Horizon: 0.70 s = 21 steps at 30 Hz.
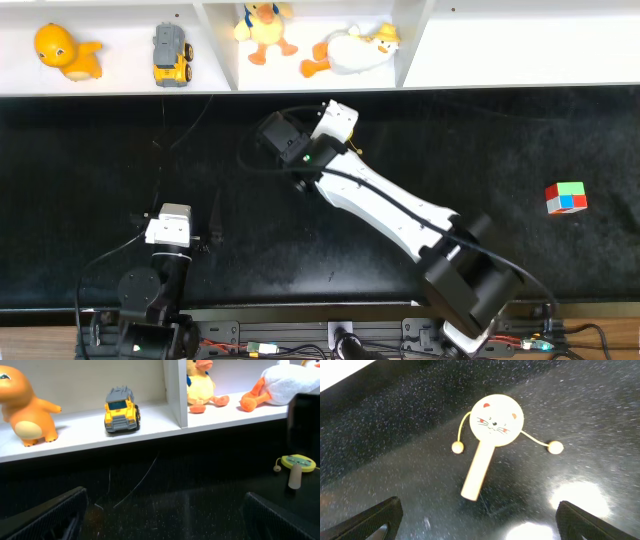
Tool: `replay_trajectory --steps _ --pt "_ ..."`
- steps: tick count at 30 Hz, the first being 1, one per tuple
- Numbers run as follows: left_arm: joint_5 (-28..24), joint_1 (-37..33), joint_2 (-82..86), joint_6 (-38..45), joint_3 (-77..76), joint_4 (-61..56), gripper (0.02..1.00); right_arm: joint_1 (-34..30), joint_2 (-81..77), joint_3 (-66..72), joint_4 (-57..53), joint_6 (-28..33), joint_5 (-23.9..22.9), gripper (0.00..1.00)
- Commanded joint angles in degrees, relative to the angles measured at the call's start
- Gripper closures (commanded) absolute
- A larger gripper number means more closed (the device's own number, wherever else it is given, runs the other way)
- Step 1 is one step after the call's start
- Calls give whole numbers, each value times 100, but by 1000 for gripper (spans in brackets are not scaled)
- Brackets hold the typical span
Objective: Store Toys
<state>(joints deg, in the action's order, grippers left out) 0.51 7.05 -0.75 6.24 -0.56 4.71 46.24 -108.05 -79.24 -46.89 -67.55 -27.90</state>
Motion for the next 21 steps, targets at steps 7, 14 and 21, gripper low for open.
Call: replay_trajectory --steps 7,14,21 --pt "50 26 61 105 9 15 20 -315 -533 -243 459 -192 549 5" --pt "50 26 61 105 9 15 20 -352 -734 -243 542 -192 651 5" --pt "50 26 61 105 9 15 20 -354 -828 -243 533 -192 693 7"
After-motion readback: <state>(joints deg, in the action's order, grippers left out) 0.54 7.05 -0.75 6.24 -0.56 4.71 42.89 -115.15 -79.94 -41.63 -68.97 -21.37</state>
